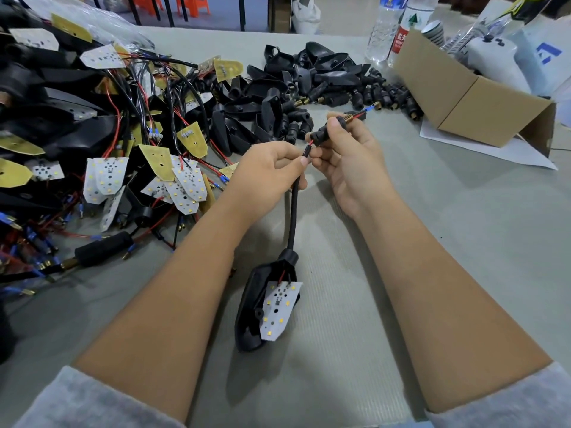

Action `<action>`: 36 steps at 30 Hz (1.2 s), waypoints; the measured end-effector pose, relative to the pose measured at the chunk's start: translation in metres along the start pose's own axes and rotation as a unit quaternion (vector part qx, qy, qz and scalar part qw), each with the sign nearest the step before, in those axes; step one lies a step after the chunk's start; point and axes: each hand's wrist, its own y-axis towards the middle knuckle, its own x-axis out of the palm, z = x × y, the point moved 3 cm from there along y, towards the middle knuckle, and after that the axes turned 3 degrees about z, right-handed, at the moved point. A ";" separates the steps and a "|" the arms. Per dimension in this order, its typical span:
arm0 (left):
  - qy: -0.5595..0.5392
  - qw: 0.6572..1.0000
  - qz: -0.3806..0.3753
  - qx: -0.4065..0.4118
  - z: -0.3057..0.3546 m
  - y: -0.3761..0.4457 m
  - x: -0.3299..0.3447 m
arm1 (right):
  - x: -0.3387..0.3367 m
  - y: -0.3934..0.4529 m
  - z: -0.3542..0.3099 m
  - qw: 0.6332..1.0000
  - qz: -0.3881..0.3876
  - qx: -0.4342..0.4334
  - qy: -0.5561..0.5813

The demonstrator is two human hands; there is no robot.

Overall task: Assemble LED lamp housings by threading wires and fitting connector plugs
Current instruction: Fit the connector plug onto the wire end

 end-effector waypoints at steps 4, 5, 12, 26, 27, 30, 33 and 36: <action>0.003 1.000 0.002 0.012 -0.001 0.001 0.001 | -0.001 0.000 -0.002 1.000 -0.006 0.015 -0.001; 0.002 1.000 0.005 0.015 -0.002 0.001 0.001 | -0.001 0.000 -0.002 1.000 -0.007 0.017 -0.004; -0.008 1.000 0.019 0.017 -0.002 0.002 0.001 | 0.000 0.000 -0.001 0.999 -0.013 0.009 -0.041; -0.013 0.999 0.047 0.010 -0.003 0.002 -0.001 | 0.003 -0.003 -0.001 0.995 -0.041 -0.009 -0.094; -0.010 0.999 0.047 0.009 -0.003 0.002 -0.001 | 0.003 -0.003 -0.001 0.995 -0.042 -0.006 -0.096; -0.006 0.999 0.048 0.005 -0.002 0.002 -0.001 | 0.003 -0.003 -0.001 0.995 -0.043 -0.001 -0.092; 0.007 0.999 0.050 0.004 -0.002 0.001 -0.002 | 0.003 -0.002 0.000 0.994 -0.047 -0.003 -0.097; 0.015 0.998 0.055 0.001 -0.001 0.001 -0.002 | 0.003 -0.001 0.001 0.992 -0.052 -0.003 -0.117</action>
